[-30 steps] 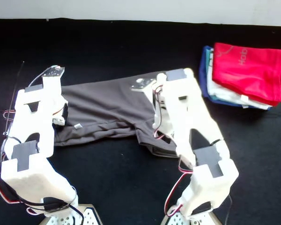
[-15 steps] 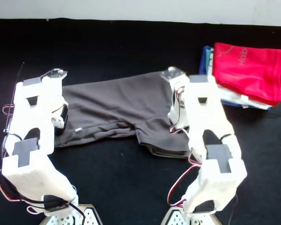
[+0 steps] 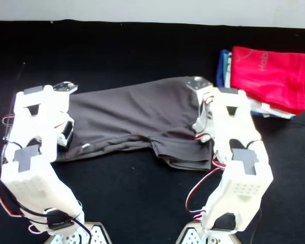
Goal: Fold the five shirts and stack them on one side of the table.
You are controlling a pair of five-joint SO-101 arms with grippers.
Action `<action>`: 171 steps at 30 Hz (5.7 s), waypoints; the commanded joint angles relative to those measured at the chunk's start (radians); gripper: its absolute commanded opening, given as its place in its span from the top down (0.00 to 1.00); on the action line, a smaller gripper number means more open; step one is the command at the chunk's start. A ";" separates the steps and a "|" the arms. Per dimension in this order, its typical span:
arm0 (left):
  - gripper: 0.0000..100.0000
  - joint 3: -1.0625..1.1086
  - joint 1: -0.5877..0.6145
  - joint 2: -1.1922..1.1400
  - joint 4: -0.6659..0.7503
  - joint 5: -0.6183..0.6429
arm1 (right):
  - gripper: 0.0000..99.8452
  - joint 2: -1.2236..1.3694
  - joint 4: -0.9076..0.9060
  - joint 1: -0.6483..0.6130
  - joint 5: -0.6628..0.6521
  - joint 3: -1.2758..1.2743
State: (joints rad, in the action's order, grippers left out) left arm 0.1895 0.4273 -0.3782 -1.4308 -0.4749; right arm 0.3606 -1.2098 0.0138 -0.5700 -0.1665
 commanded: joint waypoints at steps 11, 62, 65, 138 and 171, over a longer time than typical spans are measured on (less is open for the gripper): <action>0.99 -0.024 0.005 0.325 -0.221 -0.009 | 0.98 -0.420 -0.107 -0.182 0.094 0.042; 0.99 -0.375 -0.093 -0.166 0.020 0.190 | 0.88 -0.630 0.054 -0.209 -0.074 -0.535; 0.99 -0.375 -0.088 -0.206 0.038 0.187 | 0.88 -0.602 0.185 -0.113 -0.107 -0.624; 0.99 0.552 -0.090 0.433 0.574 0.192 | 0.99 -0.395 0.114 -0.329 -0.213 -0.562; 0.99 0.552 -0.096 0.433 0.574 0.192 | 0.74 0.266 -0.226 -0.236 0.127 0.811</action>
State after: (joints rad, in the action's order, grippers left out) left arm 0.7388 0.3491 0.0468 -0.8999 -0.2892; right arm 0.6337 -1.3848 -0.2348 -0.4580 0.5178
